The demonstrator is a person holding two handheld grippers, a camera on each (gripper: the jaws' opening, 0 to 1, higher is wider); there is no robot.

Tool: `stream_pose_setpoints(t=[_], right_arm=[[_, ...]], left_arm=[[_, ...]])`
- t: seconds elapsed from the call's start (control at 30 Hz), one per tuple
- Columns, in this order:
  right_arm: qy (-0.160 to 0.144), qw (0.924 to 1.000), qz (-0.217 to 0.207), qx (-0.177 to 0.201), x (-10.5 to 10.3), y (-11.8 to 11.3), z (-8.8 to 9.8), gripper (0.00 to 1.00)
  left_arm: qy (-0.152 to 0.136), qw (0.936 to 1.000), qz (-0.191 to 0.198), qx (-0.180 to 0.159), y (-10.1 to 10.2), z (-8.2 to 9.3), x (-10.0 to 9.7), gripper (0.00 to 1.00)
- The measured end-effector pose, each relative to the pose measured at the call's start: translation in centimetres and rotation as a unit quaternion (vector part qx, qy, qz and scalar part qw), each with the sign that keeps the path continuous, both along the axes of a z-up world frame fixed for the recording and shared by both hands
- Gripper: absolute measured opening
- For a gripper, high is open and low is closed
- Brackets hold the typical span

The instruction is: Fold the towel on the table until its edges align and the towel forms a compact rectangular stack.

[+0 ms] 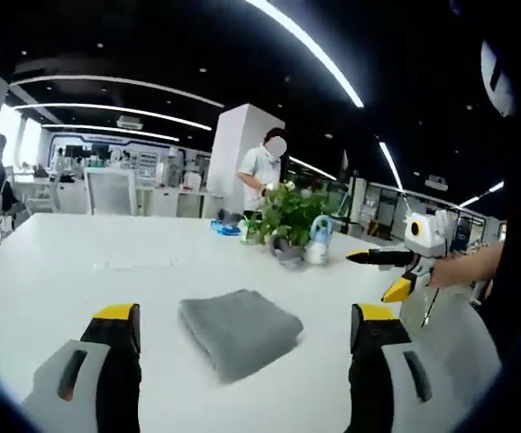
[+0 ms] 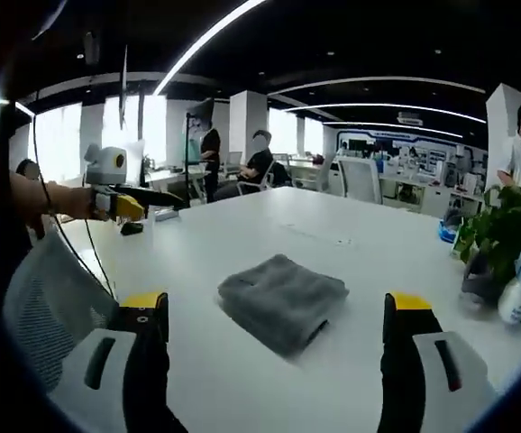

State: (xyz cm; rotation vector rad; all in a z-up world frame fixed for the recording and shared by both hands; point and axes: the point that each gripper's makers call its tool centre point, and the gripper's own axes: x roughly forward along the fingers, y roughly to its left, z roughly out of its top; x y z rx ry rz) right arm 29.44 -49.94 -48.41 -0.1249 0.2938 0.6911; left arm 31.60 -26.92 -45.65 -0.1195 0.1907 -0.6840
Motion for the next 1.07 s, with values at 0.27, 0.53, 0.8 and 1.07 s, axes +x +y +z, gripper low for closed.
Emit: stream_pose_setpoints(t=[0.27, 0.53, 0.8, 1.07], right_arm=[[-0.022, 0.9977, -0.058, 0.027, -3.4, -2.1, 0.7, 0.99], [-0.039, 0.9974, -0.061, 0.000, -3.2, -2.1, 0.6, 0.99], [-0.021, 0.9978, -0.062, -0.006, -3.7, -2.3, -0.4, 0.95], [0.001, 0.9983, -0.058, -0.007, -3.8, -2.5, -1.7, 0.93]], left_arm=[[-0.036, 0.9974, 0.055, 0.030, 1.1, 0.0, -3.3, 0.99], [-0.043, 0.9961, 0.033, 0.070, 0.0, -1.5, -3.5, 0.98], [-0.046, 0.9950, 0.018, 0.087, -0.2, -2.0, -4.3, 0.98], [-0.019, 0.9964, 0.044, 0.070, 1.1, -2.7, -4.0, 0.99]])
